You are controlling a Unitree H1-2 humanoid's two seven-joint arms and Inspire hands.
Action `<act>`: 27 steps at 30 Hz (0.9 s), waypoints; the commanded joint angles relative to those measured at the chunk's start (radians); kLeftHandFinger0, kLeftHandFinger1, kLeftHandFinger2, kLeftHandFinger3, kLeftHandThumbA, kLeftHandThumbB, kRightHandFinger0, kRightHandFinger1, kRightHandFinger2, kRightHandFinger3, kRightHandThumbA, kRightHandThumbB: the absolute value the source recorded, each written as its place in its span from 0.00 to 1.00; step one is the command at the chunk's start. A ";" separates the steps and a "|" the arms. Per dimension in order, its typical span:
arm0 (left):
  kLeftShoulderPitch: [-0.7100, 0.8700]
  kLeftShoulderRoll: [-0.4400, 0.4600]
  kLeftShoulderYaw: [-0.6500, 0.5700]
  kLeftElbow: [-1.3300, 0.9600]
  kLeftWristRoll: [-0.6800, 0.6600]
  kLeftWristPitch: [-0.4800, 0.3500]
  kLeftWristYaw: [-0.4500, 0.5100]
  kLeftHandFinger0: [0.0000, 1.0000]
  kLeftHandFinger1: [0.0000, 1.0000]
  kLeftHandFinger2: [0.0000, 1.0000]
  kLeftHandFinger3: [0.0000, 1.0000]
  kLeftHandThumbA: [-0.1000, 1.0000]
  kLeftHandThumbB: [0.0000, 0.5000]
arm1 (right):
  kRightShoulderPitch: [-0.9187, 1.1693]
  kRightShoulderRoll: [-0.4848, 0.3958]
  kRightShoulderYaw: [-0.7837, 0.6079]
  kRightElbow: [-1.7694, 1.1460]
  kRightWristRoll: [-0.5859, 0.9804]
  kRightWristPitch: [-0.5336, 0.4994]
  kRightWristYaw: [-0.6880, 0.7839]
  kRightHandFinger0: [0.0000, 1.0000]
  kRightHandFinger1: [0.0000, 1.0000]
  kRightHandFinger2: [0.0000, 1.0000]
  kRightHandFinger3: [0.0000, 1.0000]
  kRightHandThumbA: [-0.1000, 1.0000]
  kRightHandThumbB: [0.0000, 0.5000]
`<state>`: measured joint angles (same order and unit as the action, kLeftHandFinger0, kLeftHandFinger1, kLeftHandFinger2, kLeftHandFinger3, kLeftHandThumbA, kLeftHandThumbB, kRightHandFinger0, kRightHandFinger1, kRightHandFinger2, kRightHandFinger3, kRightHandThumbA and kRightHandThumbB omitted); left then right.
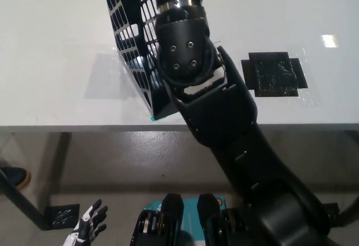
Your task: A notebook is kept standing on the table on the right hand side and a black shelf is kept on the left hand side and the robot uses its right hand to grab the notebook and places it in the shelf
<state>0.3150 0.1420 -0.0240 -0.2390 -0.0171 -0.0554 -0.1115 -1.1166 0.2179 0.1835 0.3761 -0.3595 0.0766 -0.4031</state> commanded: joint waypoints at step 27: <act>0.007 0.014 -0.027 0.009 0.035 -0.061 -0.011 1.00 1.00 1.00 1.00 1.00 0.87 | 0.120 0.017 -0.005 0.032 -0.033 -0.102 -0.029 0.00 0.11 0.61 0.72 0.00 0.25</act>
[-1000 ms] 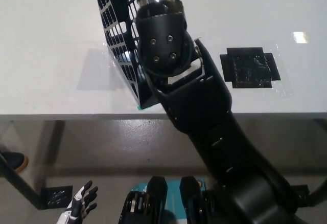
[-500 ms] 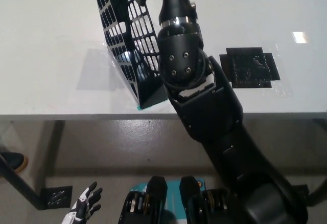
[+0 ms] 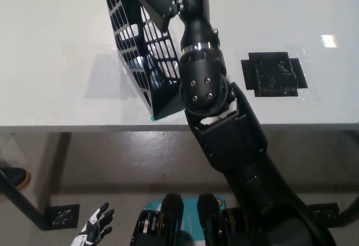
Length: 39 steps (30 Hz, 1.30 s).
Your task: A notebook is kept standing on the table on the right hand side and a black shelf is kept on the left hand side and the robot uses its right hand to grab the notebook and places it in the shelf
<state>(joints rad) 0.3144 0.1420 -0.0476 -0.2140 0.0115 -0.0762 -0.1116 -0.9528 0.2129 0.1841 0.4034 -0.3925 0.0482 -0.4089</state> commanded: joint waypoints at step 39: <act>-0.001 0.016 -0.007 -0.028 -0.009 -0.031 -0.020 1.00 1.00 1.00 1.00 1.00 0.84 | 0.010 -0.022 0.062 0.000 0.034 0.055 0.232 1.00 1.00 1.00 1.00 1.00 1.00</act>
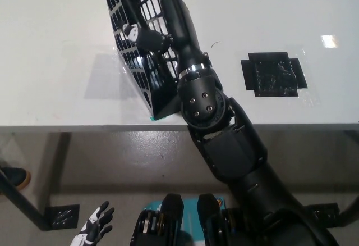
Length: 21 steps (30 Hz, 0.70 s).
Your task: A notebook is kept standing on the table on the right hand side and a black shelf is kept on the left hand side and the robot uses its right hand to grab the notebook and places it in the shelf
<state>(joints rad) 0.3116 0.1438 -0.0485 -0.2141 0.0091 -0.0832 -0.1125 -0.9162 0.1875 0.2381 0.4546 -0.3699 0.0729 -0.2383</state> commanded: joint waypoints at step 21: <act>-0.002 0.016 0.004 -0.020 -0.003 -0.025 -0.021 1.00 1.00 1.00 1.00 1.00 0.84 | -0.065 -0.144 -0.102 -0.613 0.023 0.203 0.184 1.00 1.00 1.00 1.00 1.00 0.96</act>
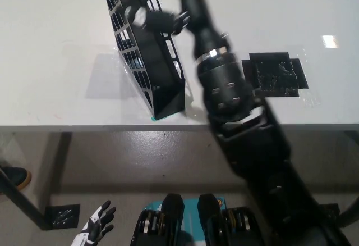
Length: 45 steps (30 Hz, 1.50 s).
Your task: A notebook is kept standing on the table on the right hand side and a black shelf is kept on the left hand side and the robot uses its right hand to grab the notebook and places it in the shelf
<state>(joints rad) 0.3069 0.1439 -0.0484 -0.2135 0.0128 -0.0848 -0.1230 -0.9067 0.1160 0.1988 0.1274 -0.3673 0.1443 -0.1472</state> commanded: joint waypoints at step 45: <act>-0.037 0.014 0.045 0.019 -0.050 -0.026 -0.004 1.00 1.00 1.00 1.00 1.00 0.84 | 1.095 -0.237 -0.103 -0.145 0.342 -0.465 0.157 1.00 1.00 1.00 1.00 1.00 0.91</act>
<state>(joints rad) 0.2817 0.1433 -0.0242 -0.1864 -0.0055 -0.0815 -0.1230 0.2380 -0.1277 0.0914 -0.1614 -0.1237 -0.1385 -0.0425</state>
